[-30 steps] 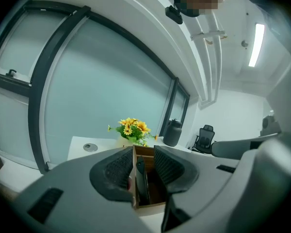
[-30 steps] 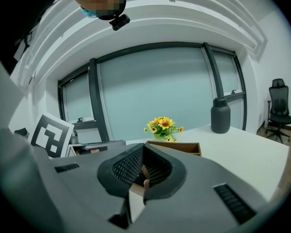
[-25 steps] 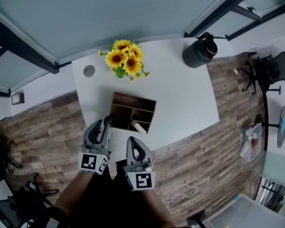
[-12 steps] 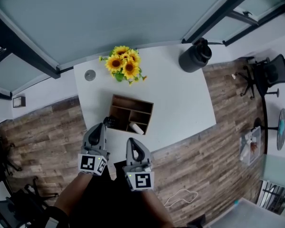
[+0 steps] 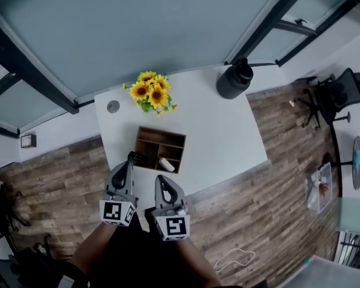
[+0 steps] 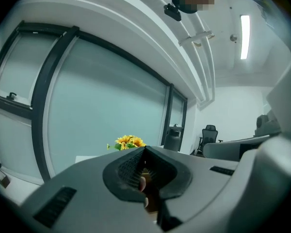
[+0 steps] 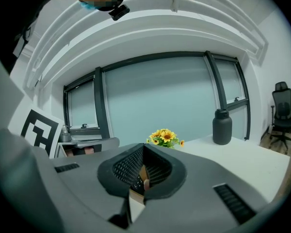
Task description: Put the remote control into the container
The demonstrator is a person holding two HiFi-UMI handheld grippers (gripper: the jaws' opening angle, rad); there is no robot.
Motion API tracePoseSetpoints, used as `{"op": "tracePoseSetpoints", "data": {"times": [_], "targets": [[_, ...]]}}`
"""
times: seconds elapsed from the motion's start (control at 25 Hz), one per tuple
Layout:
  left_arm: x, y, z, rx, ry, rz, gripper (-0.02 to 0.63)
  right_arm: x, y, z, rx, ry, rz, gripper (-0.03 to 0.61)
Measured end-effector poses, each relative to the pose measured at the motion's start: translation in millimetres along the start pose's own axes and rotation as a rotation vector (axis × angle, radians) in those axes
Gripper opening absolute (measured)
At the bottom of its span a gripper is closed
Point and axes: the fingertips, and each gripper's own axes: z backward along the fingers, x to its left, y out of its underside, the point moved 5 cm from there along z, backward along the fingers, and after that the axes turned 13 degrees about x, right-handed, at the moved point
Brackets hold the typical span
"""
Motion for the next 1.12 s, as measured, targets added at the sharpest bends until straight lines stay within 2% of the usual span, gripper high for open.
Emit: {"op": "tracePoseSetpoints", "data": {"times": [0.4, 0.56, 0.96, 1.12], "targets": [[-28, -30, 37, -0.044, -0.043, -0.076, 0.008, 4, -21, 24, -0.046, -0.041, 0.002, 0.005], [-28, -45, 47, -0.075, -0.022, -0.089, 0.008, 11, -33, 31, -0.080, -0.029, 0.004, 0.005], [-22, -59, 76, -0.068, 0.057, -0.117, 0.008, 36, -52, 49, -0.120, 0.011, -0.018, 0.005], [-18, -61, 80, -0.078, 0.082, -0.113, 0.008, 44, -51, 48, -0.123, 0.022, 0.011, 0.005]]}}
